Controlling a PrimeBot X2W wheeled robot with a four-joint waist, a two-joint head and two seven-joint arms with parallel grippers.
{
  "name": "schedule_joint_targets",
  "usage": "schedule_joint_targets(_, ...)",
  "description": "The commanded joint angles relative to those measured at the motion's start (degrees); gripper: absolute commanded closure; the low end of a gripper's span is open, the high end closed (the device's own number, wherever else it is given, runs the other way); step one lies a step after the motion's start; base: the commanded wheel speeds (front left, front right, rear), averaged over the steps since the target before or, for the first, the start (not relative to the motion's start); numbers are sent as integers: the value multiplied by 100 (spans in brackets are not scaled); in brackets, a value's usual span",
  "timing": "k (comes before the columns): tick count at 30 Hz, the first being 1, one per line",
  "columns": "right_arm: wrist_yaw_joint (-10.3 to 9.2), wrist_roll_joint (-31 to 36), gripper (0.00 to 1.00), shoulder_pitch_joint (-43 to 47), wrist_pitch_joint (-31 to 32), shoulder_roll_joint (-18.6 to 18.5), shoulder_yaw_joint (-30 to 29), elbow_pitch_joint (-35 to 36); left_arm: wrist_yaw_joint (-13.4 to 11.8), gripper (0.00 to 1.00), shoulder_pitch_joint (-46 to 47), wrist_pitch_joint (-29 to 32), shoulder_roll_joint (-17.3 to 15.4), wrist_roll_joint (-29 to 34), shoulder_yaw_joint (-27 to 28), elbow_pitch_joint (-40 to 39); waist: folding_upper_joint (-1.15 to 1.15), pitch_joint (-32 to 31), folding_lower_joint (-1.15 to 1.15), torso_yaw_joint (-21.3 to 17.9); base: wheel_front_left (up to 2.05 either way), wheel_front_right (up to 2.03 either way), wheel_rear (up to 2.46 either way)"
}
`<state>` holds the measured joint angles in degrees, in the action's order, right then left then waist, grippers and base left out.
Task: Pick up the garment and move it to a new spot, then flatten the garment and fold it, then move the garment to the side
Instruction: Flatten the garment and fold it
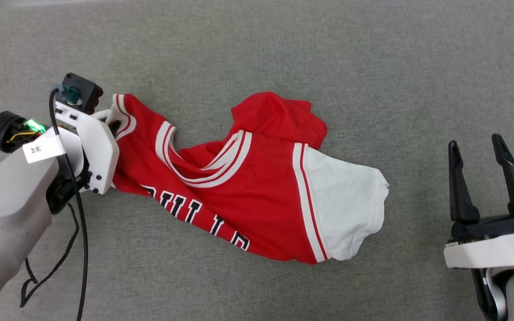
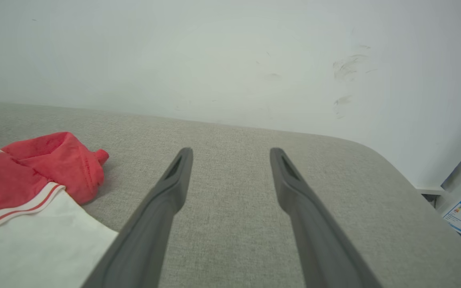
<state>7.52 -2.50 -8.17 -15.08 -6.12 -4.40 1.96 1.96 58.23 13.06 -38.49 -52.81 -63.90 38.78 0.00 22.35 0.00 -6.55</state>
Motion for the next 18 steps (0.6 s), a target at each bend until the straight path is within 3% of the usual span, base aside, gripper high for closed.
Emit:
schedule_joint_targets(1, -6, 28, 0, 52, -13, 3, -12, 16, -16, 0, -62, -61, 0, 52, -46, 110, 0, -112, 0, 76, 0, 0, 0)
schedule_joint_targets(5, -6, 11, 0, 143, -13, -39, -48, 22, -72, 0, -74, -629, 29, 78, 103, 117, 0, -379, 0, 214, 0, 0, 0)
schedule_joint_targets(8, -6, -33, 0, 242, -13, -74, -70, -17, -268, 0, -254, -1147, -39, 64, 254, -58, 0, -602, 0, 329, 0, 0, 0)
schedule_joint_targets(14, -6, -42, 0, 419, -13, -164, -97, -76, -945, 0, -896, -2215, -282, 9, 584, -742, 0, -1047, 0, 558, 0, 0, 0)
schedule_joint_targets(18, -6, -65, 0, 466, -13, -329, -56, -169, -1575, 0, -1478, -2673, -480, -30, 844, -1373, 0, -1288, 0, 664, 0, 0, 0)
